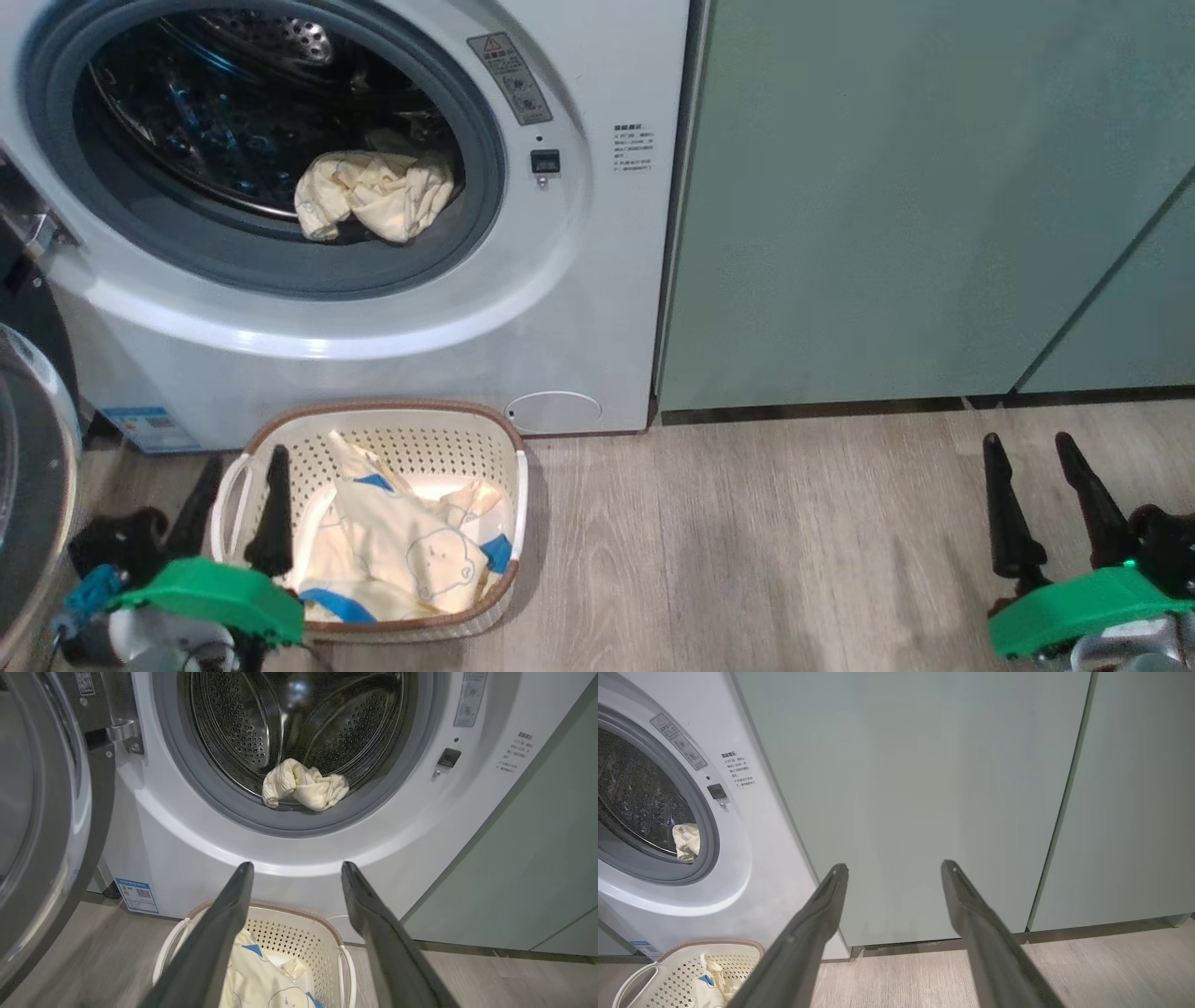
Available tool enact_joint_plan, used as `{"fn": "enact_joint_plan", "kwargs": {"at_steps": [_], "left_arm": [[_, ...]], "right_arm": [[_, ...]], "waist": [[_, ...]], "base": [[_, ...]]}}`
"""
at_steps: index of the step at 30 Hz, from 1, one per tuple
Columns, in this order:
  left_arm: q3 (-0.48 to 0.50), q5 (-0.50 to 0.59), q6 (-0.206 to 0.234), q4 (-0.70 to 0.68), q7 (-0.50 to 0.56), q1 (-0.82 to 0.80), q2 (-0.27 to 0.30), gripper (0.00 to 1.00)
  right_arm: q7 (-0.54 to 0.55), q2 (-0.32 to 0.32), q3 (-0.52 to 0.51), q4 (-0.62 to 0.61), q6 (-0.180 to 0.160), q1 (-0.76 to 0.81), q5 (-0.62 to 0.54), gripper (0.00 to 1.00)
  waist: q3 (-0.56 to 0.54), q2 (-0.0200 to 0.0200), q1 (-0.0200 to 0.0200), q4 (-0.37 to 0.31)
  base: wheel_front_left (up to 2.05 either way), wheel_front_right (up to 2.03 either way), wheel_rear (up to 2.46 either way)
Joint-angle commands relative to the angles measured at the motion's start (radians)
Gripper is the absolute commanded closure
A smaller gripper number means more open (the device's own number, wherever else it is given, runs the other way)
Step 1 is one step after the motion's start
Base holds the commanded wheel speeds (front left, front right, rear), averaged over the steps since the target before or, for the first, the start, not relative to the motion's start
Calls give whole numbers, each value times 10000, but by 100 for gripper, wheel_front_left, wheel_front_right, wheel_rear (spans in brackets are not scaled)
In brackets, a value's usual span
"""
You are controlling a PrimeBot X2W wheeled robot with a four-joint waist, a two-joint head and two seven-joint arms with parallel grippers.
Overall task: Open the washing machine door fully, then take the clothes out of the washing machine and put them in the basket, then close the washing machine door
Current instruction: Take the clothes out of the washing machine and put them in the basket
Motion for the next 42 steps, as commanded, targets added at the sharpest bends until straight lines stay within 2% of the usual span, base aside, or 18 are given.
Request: {"fn": "enact_joint_plan", "kwargs": {"at_steps": [1, 4, 13, 17, 21, 24, 34, 42], "left_arm": [[279, 91, -9, -139, -107, -447, 192, 0], [96, 48, -9, 207, 266, -842, 329, 0], [-936, -236, -9, 463, 2527, -3053, 1248, 0], [-1453, -572, -10, 545, 3144, -4081, 1612, 0], [-2147, -1025, -10, 1029, 4017, -5449, 2293, 0], [-2295, -1598, -10, 1451, 4516, -6539, 2645, 0], [-2521, -2481, -10, 2844, 5499, -9662, 3946, 0], [-2989, -2402, -10, 3762, 5556, -11406, 4917, 0]], "right_arm": [[-95, -85, 228, -311, 44, -125, 15, 0], [-95, -89, 274, -297, 44, -186, 28, 0], [-95, -32, 287, -440, 44, -512, 45, 0], [-95, 1, 287, -490, 44, -769, 69, 0], [-95, 76, 300, -568, 44, -1185, 88, 0], [-95, 136, 319, -642, 44, -1511, 106, 0], [-95, 282, 307, -867, 44, -2383, 171, 0], [-95, 315, 469, -978, 44, -2878, 358, 0]], "waist": [[31, -1, 0, -4], [158, -1, 0, -39], [1170, -1, 0, -249], [1721, -1, 0, -332], [2407, -1, 0, -487], [2947, -1, 0, -671], [4652, -1, 0, -1183], [5635, -1, 0, -1542]], "base": [[0, 0, 0], [0, 0, 0], [0, 0, 0], [0, 0, 0], [0, 0, 0], [0, 0, 0], [0, 0, 0], [0, 0, 0]]}}
